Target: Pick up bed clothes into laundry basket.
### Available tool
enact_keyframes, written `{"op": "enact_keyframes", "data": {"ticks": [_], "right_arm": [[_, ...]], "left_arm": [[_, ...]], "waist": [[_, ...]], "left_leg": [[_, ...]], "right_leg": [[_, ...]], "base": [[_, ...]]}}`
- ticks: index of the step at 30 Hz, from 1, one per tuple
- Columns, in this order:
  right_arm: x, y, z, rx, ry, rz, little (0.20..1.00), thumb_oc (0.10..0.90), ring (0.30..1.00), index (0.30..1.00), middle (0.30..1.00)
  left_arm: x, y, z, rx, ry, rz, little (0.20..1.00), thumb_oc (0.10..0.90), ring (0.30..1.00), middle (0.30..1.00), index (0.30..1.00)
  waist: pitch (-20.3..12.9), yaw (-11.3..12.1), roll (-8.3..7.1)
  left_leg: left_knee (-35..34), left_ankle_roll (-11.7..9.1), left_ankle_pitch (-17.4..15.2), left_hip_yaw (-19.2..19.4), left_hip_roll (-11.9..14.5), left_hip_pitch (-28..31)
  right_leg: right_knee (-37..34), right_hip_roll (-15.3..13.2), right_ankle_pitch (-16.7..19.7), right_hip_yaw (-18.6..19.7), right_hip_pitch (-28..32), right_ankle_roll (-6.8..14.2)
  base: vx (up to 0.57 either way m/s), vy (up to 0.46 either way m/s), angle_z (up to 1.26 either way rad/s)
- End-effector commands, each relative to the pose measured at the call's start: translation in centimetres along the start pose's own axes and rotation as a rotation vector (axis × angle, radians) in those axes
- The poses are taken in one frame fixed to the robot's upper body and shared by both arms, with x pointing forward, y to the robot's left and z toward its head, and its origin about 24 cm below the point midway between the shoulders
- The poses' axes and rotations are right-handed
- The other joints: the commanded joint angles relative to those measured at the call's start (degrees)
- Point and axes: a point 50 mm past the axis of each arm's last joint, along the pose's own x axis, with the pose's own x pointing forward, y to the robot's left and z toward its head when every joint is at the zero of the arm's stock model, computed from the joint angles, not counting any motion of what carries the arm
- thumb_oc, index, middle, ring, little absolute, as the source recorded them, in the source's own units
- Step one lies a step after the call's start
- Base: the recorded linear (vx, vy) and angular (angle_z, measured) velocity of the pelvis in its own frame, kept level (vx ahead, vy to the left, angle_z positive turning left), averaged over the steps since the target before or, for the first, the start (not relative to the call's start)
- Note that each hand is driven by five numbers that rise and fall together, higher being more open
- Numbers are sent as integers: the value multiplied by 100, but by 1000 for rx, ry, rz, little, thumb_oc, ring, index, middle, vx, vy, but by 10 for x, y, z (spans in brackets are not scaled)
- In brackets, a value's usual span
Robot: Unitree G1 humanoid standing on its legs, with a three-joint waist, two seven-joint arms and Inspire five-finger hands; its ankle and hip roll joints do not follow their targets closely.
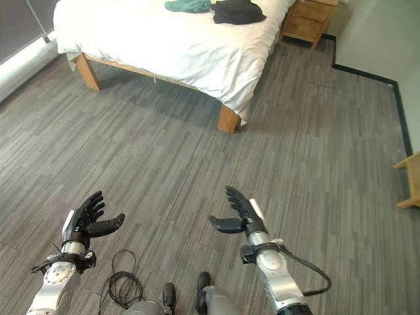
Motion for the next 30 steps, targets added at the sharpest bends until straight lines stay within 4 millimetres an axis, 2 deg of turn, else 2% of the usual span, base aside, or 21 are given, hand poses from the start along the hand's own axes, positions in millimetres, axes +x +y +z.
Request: {"op": "enact_keyframes", "data": {"ticks": [1, 2, 4, 6, 7, 8, 9, 10, 13, 15, 16, 17, 18, 19, 21, 24, 26, 27, 28, 29, 30], "right_arm": [[7, -23, 37, -9, -193, -98, 900, 800, 900, 900, 900], [8, -23, 34, -18, -179, -104, 900, 800, 900, 900, 900], [5, -22, 34, -26, -175, -104, 900, 800, 900, 900, 900], [-3, -28, 27, -42, -148, -112, 900, 800, 900, 900, 900], [-3, -28, 27, -42, -148, -112, 900, 800, 900, 900, 900], [-3, -29, 25, -36, -141, -113, 900, 800, 900, 900, 900], [0, -29, 27, -20, -143, -104, 900, 800, 900, 900, 900], [2, -28, 34, 0, -177, -91, 900, 800, 900, 900, 900], [6, -41, 47, -41, -218, -117, 900, 800, 900, 900, 900], [9, -45, 55, -26, -250, -118, 900, 800, 900, 900, 900], [9, -45, 55, -26, -251, -119, 900, 800, 900, 900, 900], [10, -45, 60, -30, -272, -112, 900, 800, 900, 900, 900], [10, -45, 60, -30, -272, -112, 900, 800, 900, 900, 900], [10, -44, 63, -38, -288, -96, 900, 800, 900, 900, 900], [21, -31, 70, -72, -304, -43, 900, 800, 900, 900, 900], [31, -23, 82, -88, -335, -5, 900, 800, 900, 900, 900], [35, -2, 89, -40, -375, 54, 900, 800, 900, 900, 900], [35, 4, 90, -15, -383, 71, 900, 800, 900, 900, 900], [36, 15, 88, -18, -382, 93, 900, 800, 900, 900, 900], [36, 15, 88, -19, -382, 93, 900, 800, 900, 900, 900], [36, 21, 88, 24, -385, 117, 900, 800, 900, 900, 900]], "left_arm": [[12, 18, 57, 24, -260, 25, 900, 800, 900, 900, 900], [18, 16, 63, 22, -275, 25, 900, 800, 900, 900, 900], [22, 12, 68, 32, -287, 18, 900, 800, 900, 900, 900], [22, 7, 69, 43, -292, 5, 900, 800, 900, 900, 900], [22, 7, 69, 43, -292, 6, 900, 800, 900, 900, 900], [21, 7, 68, 42, -291, 4, 900, 800, 900, 900, 900], [21, 7, 69, 28, -286, 4, 900, 800, 900, 900, 900], [20, 6, 72, 11, -300, -5, 900, 800, 900, 900, 900], [22, 1, 85, 27, -350, -25, 900, 800, 900, 900, 900], [21, -2, 87, -1, -368, -34, 900, 800, 900, 900, 900], [21, -2, 87, -1, -369, -35, 900, 800, 900, 900, 900], [18, -1, 85, -15, -371, -42, 900, 800, 900, 900, 900], [18, -1, 85, -14, -370, -42, 900, 800, 900, 900, 900], [16, 5, 83, 5, -373, -24, 900, 800, 900, 900, 900], [8, 20, 71, 48, -332, 28, 900, 800, 900, 900, 900], [3, 37, 66, 75, -309, 92, 900, 800, 900, 900, 900], [-1, 49, 60, 55, -290, 140, 900, 800, 900, 900, 900], [-4, 55, 58, 68, -283, 154, 900, 800, 900, 900, 900], [-2, 55, 58, 79, -277, 153, 900, 800, 900, 900, 900], [-2, 54, 58, 78, -277, 153, 900, 800, 900, 900, 900], [-2, 52, 66, 52, -316, 138, 900, 800, 900, 900, 900]], "waist": [[-336, -213, -91], [-372, -351, -155], [-421, -473, -109], [-617, -592, -65], [-630, -612, -79], [-684, -646, -18], [-748, -598, -137], [-664, -453, -247], [-313, 108, -575], [-273, 357, -574], [-284, 360, -601], [-402, 605, -534], [-406, 615, -563], [-498, 727, -458], [-752, 1140, -358], [-856, 1279, -384], [-965, 1437, -522], [-1031, 1495, -592], [-972, 1444, -492], [-989, 1466, -470], [-941, 1270, -208]], "left_leg": [[-43, -624, -464, -472, 334, 884], [-85, -760, -530, -565, 460, 1177], [-211, -941, -592, -607, 749, 1555], [394, -1159, -75, -865, 1180, 1615], [389, -1162, -56, -889, 1169, 1590], [849, -1237, 449, -880, 1322, 1519], [2529, -1198, 1510, -901, 1555, 717], [3376, -1129, 1687, -848, 1557, 346], [4827, -859, 931, -939, 867, -1352], [4406, -870, 817, -617, 812, -2204], [4359, -860, 853, -595, 788, -2203], [3230, -894, 959, -342, 837, -2444], [3149, -884, 1014, -311, 811, -2414], [1769, -891, 1265, -165, 672, -2356], [-231, -924, 1572, -523, 327, -2356], [-158, -1005, 1772, -395, 358, -2308], [-9, -823, 1847, -407, 242, -2067], [255, -644, 1669, -387, 133, -2052], [501, -344, 1252, -387, 24, -1635], [504, -345, 1259, -373, 57, -1656], [435, -160, 978, -457, 91, -1073]], "right_leg": [[-1250, -114, 1314, 26, 127, 167], [-1675, -202, 1500, 72, -194, 249], [-1883, -177, 1545, -73, -106, 311], [-1522, 91, 1379, -117, 72, 64], [-1526, 70, 1386, -129, 60, 58], [-1356, 232, 1259, -153, 90, -57], [-1272, 443, 850, -236, 484, -458], [-1269, 562, 669, -274, 807, -661], [-1486, 664, 287, 9, 1641, -877], [-1650, 719, 155, 31, 2108, -862], [-1664, 691, 173, 39, 2091, -859], [-1918, 774, -11, 114, 2585, -771], [-1930, 743, 8, 124, 2577, -768], [-1969, 874, -119, 212, 2736, -706], [-2085, 1026, -392, 402, 3339, -582], [-2043, 968, -360, 538, 3749, -499], [-1403, 711, 57, 727, 3697, -291], [-737, 599, 474, 797, 3533, -63], [1075, 327, 1822, 731, 3012, 214], [1085, 352, 1839, 758, 2973, 211], [2122, 206, 2279, 580, 2369, 244]], "base": [[426, -111, 9], [449, -112, 8], [722, -202, 15], [743, -241, 53], [419, -151, 71], [615, -378, 52], [873, -562, 55], [865, -640, 20], [560, -354, -25], [485, -109, -34], [707, 0, -10], [495, 27, -25], [822, 107, -31], [622, 144, -12], [1119, 230, -27], [680, 134, -84], [567, 189, -61], [791, 405, -40], [604, 339, -70], [839, 536, -63], [428, 291, -24]]}}
